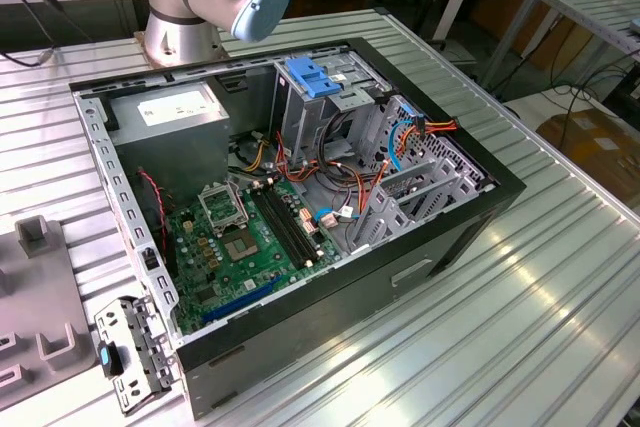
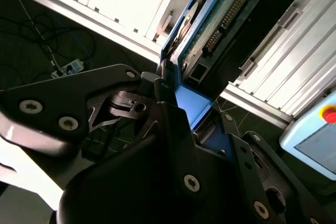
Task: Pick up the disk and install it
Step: 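Pick up the disk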
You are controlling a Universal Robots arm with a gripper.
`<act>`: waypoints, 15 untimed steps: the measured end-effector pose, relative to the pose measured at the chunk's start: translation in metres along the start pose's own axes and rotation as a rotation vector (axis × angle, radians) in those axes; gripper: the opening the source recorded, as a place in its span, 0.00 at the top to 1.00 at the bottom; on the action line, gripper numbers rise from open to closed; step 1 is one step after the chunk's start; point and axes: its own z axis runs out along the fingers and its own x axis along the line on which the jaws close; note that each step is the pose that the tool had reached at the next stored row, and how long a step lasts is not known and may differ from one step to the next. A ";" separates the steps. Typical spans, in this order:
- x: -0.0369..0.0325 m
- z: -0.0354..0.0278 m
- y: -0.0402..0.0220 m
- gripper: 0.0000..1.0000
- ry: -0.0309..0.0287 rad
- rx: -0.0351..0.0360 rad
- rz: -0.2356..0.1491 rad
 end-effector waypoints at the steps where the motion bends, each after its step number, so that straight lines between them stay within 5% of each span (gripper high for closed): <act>1: 0.0000 -0.0017 0.0000 0.63 -0.0001 0.0000 0.000; 15: -0.0003 -0.0164 0.0001 0.63 0.0001 0.0000 0.000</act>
